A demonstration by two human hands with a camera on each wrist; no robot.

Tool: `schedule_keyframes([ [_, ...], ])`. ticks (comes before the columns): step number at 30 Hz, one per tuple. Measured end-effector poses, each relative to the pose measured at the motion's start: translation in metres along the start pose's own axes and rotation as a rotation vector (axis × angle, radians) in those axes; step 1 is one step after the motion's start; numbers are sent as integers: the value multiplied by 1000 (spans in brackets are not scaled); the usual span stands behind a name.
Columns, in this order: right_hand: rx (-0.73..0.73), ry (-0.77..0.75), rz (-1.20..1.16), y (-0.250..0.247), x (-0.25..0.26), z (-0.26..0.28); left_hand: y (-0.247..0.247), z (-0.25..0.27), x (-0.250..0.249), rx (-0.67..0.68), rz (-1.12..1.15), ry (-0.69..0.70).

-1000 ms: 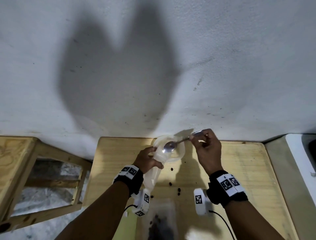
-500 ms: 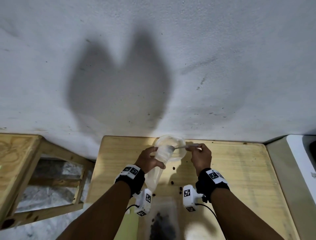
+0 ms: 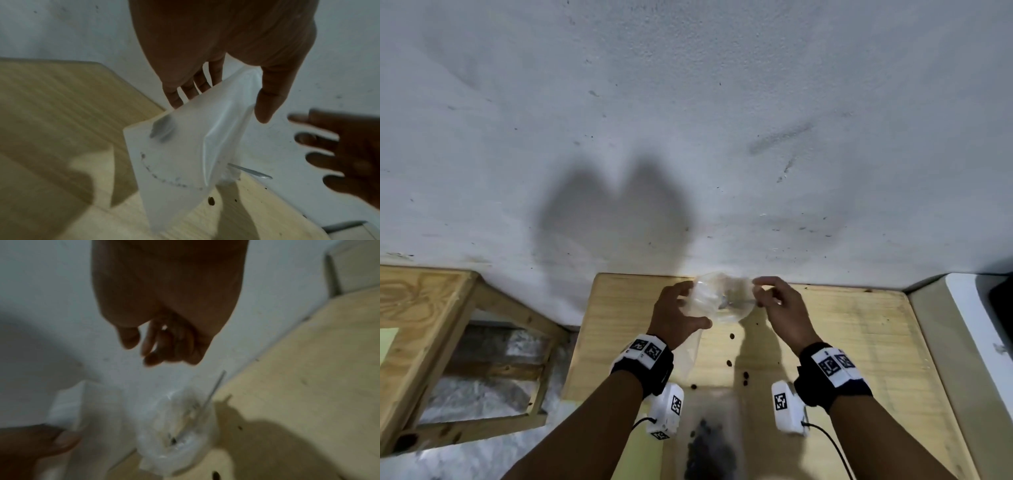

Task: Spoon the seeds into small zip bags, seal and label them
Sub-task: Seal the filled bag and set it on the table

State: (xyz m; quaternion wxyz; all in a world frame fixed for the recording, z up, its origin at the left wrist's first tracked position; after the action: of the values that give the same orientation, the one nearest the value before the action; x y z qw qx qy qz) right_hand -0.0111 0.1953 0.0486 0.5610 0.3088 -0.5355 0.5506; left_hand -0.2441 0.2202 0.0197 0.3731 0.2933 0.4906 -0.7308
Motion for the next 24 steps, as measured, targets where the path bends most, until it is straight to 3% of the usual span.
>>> schedule_keyframes([
  [2,292,-28,45,21,20,5,2,2,-13,35,-28,53],
  [4,389,-52,153,32,30,7,4,4,-23,84,-41,95],
  [7,243,-168,238,28,40,1,5,5,-34,113,35,91],
  [11,60,-223,146,16,54,3,-10,3,-38,-44,305,8],
  [16,71,-154,-4,20,53,9,-18,8,-42,14,376,20],
  [21,187,-19,-143,30,50,16,-16,15,-43,39,374,44],
  [24,221,14,-102,32,50,15,-19,20,-46,21,291,65],
])
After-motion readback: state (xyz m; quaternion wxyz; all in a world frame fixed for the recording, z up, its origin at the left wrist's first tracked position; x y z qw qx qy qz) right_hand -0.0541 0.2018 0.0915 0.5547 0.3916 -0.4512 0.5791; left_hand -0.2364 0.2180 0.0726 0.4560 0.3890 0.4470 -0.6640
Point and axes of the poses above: each hand's wrist, its own z-axis away from the middle knuckle, its own y-axis out of the palm, x = y × z, the point moved 4 cm from there along -z, towards the middle knuckle, and after that the axes turned 7 degrees about -z, right-handed, at the moved point
